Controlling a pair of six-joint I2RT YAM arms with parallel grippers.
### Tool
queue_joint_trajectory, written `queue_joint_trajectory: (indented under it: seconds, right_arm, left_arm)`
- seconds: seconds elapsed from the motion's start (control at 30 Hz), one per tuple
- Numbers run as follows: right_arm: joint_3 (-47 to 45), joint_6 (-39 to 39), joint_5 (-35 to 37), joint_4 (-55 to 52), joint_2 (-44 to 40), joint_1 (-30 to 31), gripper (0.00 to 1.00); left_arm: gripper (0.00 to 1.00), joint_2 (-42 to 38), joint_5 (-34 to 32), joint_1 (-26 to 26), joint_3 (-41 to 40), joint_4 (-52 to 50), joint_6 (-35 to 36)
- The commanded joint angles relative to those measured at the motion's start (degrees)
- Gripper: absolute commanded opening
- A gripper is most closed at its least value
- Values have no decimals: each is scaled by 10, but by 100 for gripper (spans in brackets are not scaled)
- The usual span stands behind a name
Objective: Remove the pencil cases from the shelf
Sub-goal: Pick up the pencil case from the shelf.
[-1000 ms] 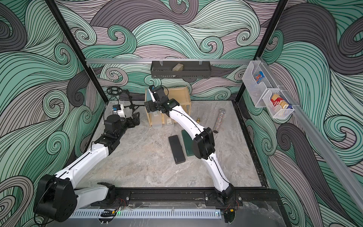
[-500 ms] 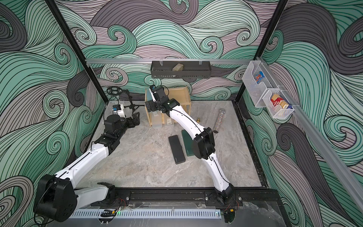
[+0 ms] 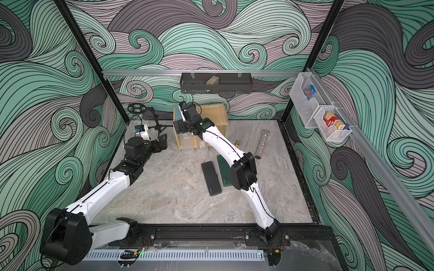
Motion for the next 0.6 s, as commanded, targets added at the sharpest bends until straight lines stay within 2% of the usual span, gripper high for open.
queue_joint_trajectory:
  seconds: [0.0, 0.3, 0.57]
  right_arm:
    - [-10, -2, 11, -51, 3, -1, 100]
    - [26, 1, -36, -51, 7, 6, 100]
    - [23, 5, -36, -51, 14, 6, 100]
  left_arm:
    - [99, -2, 9, 2, -1, 5, -2]
    - [99, -2, 8, 2, -1, 6, -1]
    - [99, -6, 5, 2, -2, 8, -1]
